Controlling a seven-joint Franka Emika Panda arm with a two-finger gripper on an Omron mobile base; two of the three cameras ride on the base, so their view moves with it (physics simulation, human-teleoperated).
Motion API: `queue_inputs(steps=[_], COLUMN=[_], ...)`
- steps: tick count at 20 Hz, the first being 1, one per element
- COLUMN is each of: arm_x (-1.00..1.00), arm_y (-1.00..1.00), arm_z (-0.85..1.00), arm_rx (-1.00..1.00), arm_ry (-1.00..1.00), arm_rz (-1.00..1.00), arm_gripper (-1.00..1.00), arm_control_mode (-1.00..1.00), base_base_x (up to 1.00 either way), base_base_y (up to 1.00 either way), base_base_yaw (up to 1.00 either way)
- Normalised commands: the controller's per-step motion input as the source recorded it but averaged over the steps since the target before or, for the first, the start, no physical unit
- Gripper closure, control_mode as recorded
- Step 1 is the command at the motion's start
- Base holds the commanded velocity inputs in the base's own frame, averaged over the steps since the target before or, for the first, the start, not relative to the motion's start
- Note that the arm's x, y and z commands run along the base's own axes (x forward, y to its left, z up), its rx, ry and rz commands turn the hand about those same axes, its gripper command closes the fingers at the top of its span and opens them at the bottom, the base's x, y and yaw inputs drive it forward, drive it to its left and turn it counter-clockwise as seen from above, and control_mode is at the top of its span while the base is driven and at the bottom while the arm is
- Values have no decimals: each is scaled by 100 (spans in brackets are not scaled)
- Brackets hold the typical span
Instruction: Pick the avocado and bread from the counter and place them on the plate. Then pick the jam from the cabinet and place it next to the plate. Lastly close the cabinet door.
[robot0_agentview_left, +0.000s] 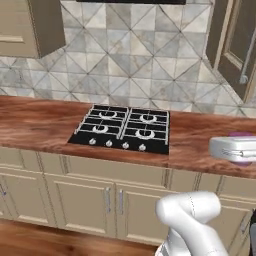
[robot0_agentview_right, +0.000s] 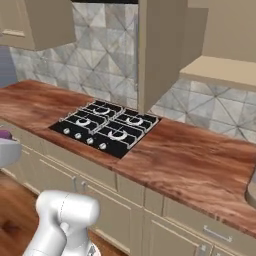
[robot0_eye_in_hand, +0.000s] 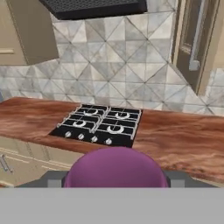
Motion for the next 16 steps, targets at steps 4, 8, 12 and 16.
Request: queue_inputs(steps=[4, 8, 12, 16], arm_x=[0, 0, 0, 0], arm_y=[0, 0, 0, 0], arm_z=[0, 0, 0, 0], arm_rx=[0, 0, 0, 0], arm_ry=[0, 0, 0, 0], arm_rz=[0, 0, 0, 0], arm_gripper=[100, 100, 100, 100], arm_control_mode=[100, 100, 100, 100], base_base_x=[0, 10, 38, 62], base_base_y=[100, 100, 100, 98], base_base_yaw=[42, 45, 41, 36])
